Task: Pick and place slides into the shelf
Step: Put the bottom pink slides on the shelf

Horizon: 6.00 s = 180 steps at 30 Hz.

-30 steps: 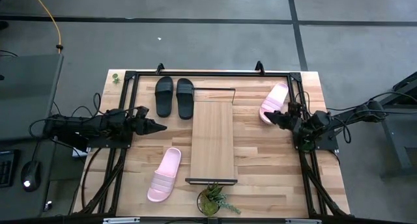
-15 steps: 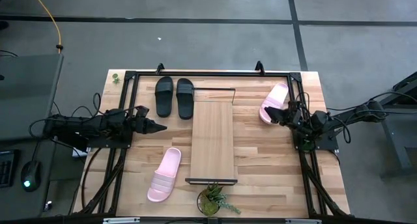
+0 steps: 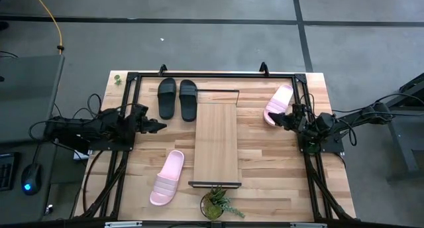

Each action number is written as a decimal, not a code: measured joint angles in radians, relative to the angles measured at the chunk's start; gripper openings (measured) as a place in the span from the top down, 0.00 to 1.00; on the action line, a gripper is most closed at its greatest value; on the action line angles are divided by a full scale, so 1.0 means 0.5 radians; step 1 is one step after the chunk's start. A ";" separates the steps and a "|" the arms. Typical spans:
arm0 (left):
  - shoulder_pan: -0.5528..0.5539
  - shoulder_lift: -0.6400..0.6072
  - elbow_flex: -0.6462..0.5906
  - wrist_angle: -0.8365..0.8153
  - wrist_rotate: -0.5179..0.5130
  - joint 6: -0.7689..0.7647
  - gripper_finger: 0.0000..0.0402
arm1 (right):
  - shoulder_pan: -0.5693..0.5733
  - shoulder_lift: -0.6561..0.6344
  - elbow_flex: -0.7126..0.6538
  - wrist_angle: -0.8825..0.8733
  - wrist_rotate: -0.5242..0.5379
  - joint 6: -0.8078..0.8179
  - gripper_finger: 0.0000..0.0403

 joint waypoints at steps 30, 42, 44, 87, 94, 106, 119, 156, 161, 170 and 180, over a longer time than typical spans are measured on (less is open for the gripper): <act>0.000 1.287 2.192 -1.473 -0.014 1.667 0.55 | -0.001 0.152 1.888 -2.105 0.284 -0.837 0.62; 0.000 1.808 3.120 -2.129 -0.171 2.242 0.55 | -0.001 0.502 2.222 -2.167 0.258 -1.233 0.62; 0.000 1.862 3.224 -2.244 -0.196 2.321 0.55 | -0.001 0.553 2.224 -2.166 0.255 -1.256 0.62; -1.454 2.588 3.444 -3.211 -0.681 1.793 0.55 | -0.367 0.817 2.225 -2.278 -0.019 -0.988 0.62; -1.615 2.789 3.444 -3.301 -0.684 1.701 0.55 | -0.436 0.887 2.226 -2.341 -0.159 -0.879 0.62; -1.676 2.963 3.443 -3.507 -0.593 1.569 0.55 | -0.465 0.986 2.226 -2.332 -0.416 -0.757 0.62; -1.763 2.963 3.142 -3.265 -0.605 1.440 0.55 | -0.463 0.987 2.226 -2.333 -0.476 -0.670 0.62; -1.938 3.410 2.910 -2.858 -0.741 1.222 0.55 | -0.463 0.987 2.225 -2.427 -0.675 -0.713 0.62; -1.940 3.431 2.911 -2.857 -0.777 1.144 0.55 | -0.463 0.987 2.225 -2.455 -0.722 -0.713 0.62; -2.029 3.659 2.911 -2.894 -0.693 1.127 0.55 | -0.462 0.987 2.224 -2.502 -0.732 -0.730 0.62; -2.029 3.778 2.910 -2.974 -0.733 1.084 0.55 | -0.462 0.986 2.224 -2.505 -0.723 -0.730 0.62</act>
